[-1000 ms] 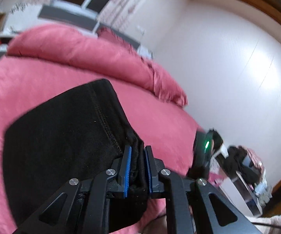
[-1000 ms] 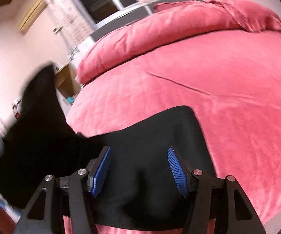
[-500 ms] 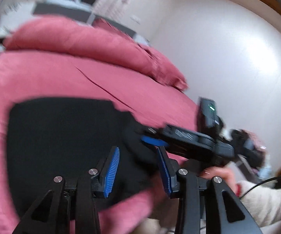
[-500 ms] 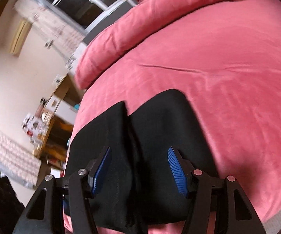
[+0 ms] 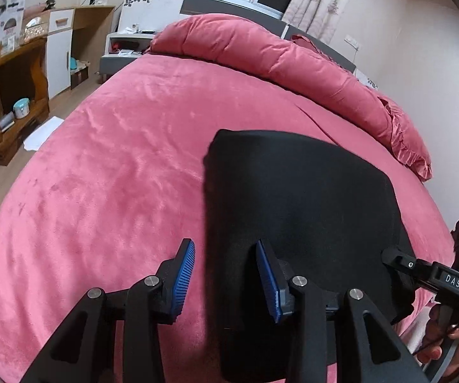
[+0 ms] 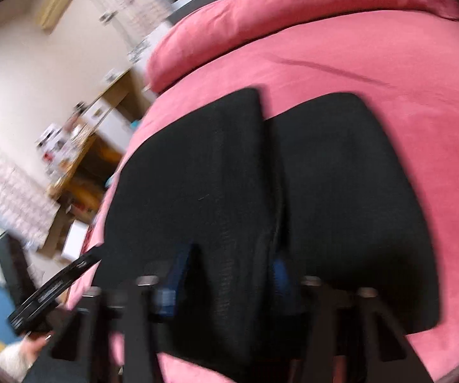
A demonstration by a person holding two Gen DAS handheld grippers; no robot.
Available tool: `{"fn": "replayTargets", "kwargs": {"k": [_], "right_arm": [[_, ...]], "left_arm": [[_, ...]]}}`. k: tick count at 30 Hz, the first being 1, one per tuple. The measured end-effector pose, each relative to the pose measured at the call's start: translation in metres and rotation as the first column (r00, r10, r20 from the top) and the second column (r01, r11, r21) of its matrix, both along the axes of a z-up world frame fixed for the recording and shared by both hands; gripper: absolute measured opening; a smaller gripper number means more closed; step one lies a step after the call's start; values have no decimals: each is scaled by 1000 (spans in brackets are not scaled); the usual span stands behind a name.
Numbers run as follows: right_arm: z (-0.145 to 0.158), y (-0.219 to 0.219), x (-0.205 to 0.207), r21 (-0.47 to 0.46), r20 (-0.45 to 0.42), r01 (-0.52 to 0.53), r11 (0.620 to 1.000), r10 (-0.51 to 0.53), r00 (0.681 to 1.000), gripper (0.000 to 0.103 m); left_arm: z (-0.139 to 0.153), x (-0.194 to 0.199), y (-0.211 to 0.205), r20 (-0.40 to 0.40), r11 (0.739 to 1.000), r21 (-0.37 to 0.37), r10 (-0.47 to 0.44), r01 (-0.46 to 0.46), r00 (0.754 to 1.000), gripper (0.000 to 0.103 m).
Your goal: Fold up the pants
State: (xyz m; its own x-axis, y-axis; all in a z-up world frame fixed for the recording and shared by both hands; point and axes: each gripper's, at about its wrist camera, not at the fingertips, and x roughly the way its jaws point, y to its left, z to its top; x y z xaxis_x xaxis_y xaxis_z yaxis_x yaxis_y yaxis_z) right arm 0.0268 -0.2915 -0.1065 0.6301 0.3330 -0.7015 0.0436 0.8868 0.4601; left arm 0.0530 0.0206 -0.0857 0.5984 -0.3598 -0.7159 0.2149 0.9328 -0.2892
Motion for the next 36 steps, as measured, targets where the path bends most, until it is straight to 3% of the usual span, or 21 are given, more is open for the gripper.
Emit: {"fn": "replayTargets", "kwargs": {"k": [1, 5, 9, 11, 16, 20, 23, 27, 33, 36], "right_arm": [[2, 3, -2, -23, 16, -1, 1000, 2, 1000, 17], [29, -6, -8, -35, 92, 2, 999, 2, 996, 14], [73, -24, -21, -118, 188, 25, 993, -2, 982, 14], [82, -37, -26, -160, 191, 43, 986, -12, 982, 14], [49, -80, -19, -169, 59, 104, 980, -96, 994, 14], [18, -92, -12, -153, 16, 125, 980, -124, 992, 16], [17, -84, -10, -175, 19, 136, 975, -135, 991, 18], [31, -71, -13, -255, 10, 129, 958, -131, 991, 33], [73, -72, -25, -314, 121, 157, 936, -125, 985, 34], [83, -56, -14, -346, 142, 114, 931, -68, 988, 34]], "left_arm": [[2, 2, -6, 4, 1000, 13, -14, 14, 1000, 41], [16, -11, -22, 64, 997, 27, -77, 75, 995, 40], [38, -19, -51, 147, 988, 14, -151, 151, 978, 41], [41, -22, -68, 162, 977, 32, -214, 212, 963, 41], [14, -6, -110, 55, 946, 122, -309, 301, 949, 41], [8, -12, -129, 89, 923, 223, -341, 315, 936, 56], [8, -19, -130, 106, 910, 258, -359, 323, 927, 57], [20, -17, -116, 71, 928, 188, -340, 322, 938, 57], [47, 11, -101, 79, 964, 106, -252, 243, 965, 57], [53, 30, -105, 74, 970, 125, -221, 211, 973, 57]]}}
